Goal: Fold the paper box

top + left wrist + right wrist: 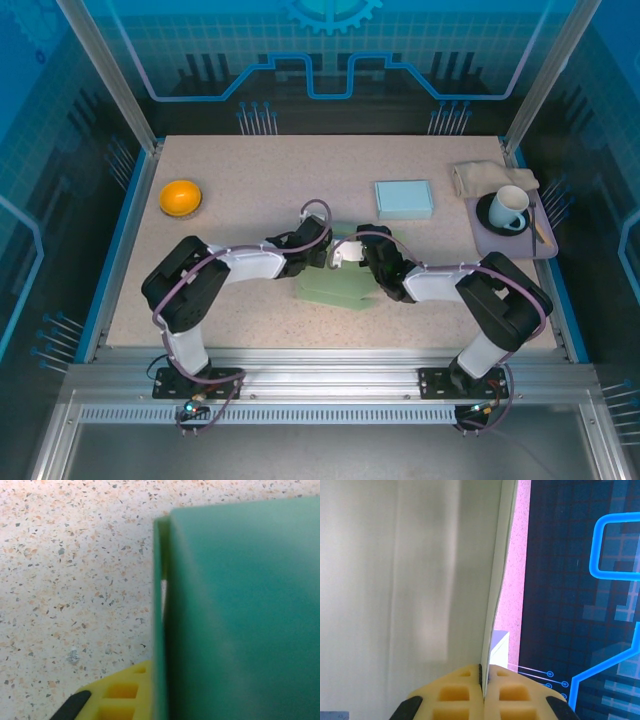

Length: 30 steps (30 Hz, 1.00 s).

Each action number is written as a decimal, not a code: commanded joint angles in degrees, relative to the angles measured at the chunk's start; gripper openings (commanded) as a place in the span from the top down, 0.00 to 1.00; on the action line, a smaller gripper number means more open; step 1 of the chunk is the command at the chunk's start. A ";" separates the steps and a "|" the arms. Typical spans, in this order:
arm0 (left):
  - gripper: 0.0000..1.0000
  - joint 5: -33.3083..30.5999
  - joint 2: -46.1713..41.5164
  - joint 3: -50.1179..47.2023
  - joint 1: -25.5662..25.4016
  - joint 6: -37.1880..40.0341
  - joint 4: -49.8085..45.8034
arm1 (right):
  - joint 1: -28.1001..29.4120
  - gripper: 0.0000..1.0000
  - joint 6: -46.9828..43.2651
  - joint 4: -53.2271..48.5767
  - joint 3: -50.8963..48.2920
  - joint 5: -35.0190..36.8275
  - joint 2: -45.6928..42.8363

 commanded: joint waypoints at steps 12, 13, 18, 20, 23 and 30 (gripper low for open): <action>0.43 6.54 -8.82 -4.41 2.05 5.85 4.09 | -0.05 1.00 1.79 -4.85 0.49 0.63 -0.57; 0.44 6.38 -7.82 -3.21 2.05 5.84 3.57 | 0.03 1.00 2.08 -4.85 0.60 0.55 -0.62; 0.68 5.81 -2.50 0.61 1.98 5.93 1.44 | 0.22 1.00 5.87 -7.94 1.43 -0.74 -1.60; 0.79 5.33 -1.81 0.22 2.04 5.84 1.85 | 0.09 0.98 7.66 -10.28 2.00 -1.49 -2.44; 0.92 3.76 -1.77 -0.71 1.87 5.58 2.12 | 0.15 0.83 11.40 -14.06 3.23 -3.09 -4.70; 0.93 -2.37 -5.12 -3.67 1.71 4.35 2.64 | -1.23 0.48 28.52 -36.09 11.33 -9.41 -19.05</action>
